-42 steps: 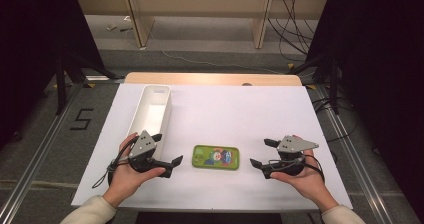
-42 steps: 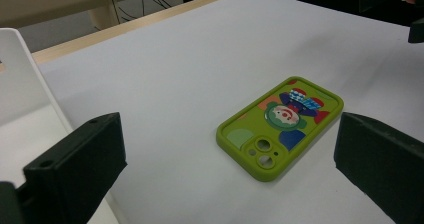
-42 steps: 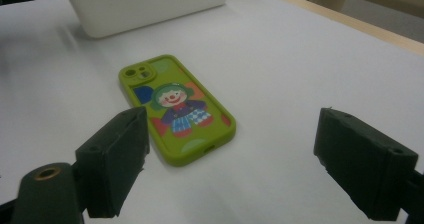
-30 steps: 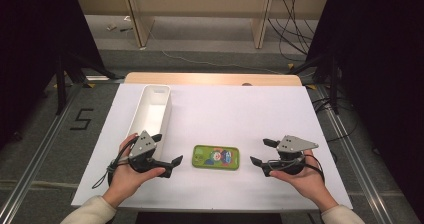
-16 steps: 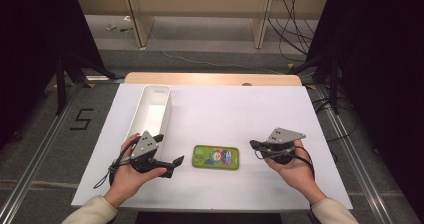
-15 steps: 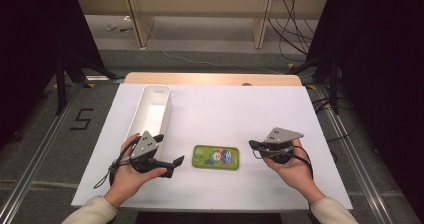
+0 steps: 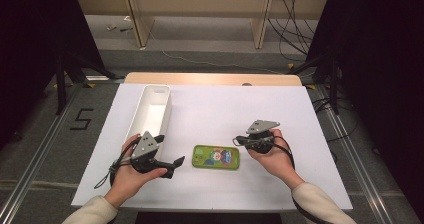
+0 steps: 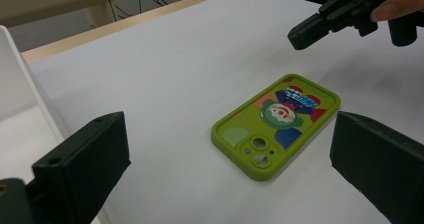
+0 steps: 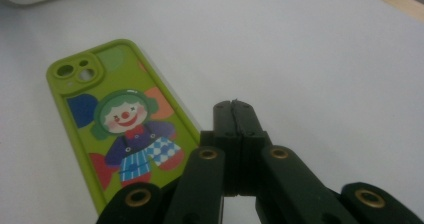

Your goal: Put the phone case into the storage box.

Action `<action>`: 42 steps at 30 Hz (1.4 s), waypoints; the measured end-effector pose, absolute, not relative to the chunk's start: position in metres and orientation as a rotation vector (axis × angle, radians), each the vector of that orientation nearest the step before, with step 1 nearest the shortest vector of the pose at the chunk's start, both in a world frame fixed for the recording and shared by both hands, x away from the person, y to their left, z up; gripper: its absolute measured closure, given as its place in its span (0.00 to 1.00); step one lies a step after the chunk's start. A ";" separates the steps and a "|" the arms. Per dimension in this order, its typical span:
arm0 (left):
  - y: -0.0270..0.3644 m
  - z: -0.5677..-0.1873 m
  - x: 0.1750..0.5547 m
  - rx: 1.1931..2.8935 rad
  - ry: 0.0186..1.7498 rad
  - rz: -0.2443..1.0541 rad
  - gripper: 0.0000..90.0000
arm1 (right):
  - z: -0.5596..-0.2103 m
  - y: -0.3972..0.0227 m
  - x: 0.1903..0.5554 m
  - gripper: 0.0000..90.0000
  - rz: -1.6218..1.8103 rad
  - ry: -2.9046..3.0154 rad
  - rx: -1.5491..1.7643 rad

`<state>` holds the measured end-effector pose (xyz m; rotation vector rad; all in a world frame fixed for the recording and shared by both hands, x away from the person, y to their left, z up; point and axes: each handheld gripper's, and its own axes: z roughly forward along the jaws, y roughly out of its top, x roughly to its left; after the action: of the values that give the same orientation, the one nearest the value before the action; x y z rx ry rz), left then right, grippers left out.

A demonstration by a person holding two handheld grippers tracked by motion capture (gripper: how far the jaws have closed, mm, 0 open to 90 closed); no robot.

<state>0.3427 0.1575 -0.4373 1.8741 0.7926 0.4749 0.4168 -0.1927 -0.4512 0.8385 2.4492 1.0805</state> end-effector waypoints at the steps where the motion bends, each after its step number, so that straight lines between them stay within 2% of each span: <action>1: 0.158 -0.437 0.343 1.876 0.793 0.474 0.02 | -0.452 -0.192 0.419 1.00 1.073 2.453 0.841; 15: 0.158 -0.439 0.343 1.874 0.799 0.464 0.02 | -0.469 -0.179 0.439 1.00 0.977 2.545 0.866; 42: 0.160 -0.438 0.343 1.870 0.804 0.466 0.04 | -0.474 -0.181 0.438 1.00 0.938 2.633 0.838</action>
<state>0.3434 0.1600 -0.4385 1.8701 0.8041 0.4657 0.4385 -0.1808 -0.4738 0.8377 2.6328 0.9380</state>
